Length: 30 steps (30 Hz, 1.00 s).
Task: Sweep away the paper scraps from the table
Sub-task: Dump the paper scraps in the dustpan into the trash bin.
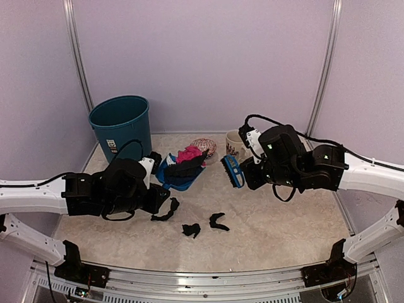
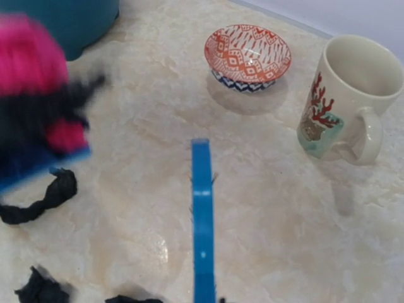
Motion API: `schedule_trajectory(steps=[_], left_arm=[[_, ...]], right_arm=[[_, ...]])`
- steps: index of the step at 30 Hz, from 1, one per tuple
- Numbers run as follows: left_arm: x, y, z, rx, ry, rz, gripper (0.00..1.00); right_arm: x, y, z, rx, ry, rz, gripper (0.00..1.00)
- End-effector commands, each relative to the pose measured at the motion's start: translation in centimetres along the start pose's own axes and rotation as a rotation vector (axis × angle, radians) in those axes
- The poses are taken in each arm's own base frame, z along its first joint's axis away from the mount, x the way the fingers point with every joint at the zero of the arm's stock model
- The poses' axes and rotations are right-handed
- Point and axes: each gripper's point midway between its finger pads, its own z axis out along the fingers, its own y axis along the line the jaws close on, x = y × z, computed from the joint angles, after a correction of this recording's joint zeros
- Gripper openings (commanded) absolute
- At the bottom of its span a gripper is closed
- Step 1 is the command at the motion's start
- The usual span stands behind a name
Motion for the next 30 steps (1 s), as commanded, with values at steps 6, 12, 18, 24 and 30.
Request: schedule_trajectory(steps=[6, 12, 18, 24, 30], left_arm=[[-6.5, 2.1, -2.3, -0.021, 0.025, -0.010, 0.00], [-9.9, 5.9, -3.2, -0.115, 0.063, -0.019, 0.00], [-14.4, 9.8, -4.7, -0.213, 0.020, -0.017, 0.00], [-18.9, 14.8, -6.8, -0.340, -0.025, -0.040, 0.00], [-21.1, 19.6, -8.5, -0.502, -0.049, -0.070, 0.00]], right_arm=[[0.2, -0.4, 0.2, -0.015, -0.028, 0.035, 0.00], [0.5, -0.3, 0.3, -0.028, -0.029, 0.036, 0.00], [1.0, -0.4, 0.4, -0.035, -0.033, 0.041, 0.00], [1.2, -0.6, 0.4, -0.036, -0.035, 0.041, 0.00], [1.7, -0.7, 0.5, -0.038, -0.031, 0.045, 0.00]])
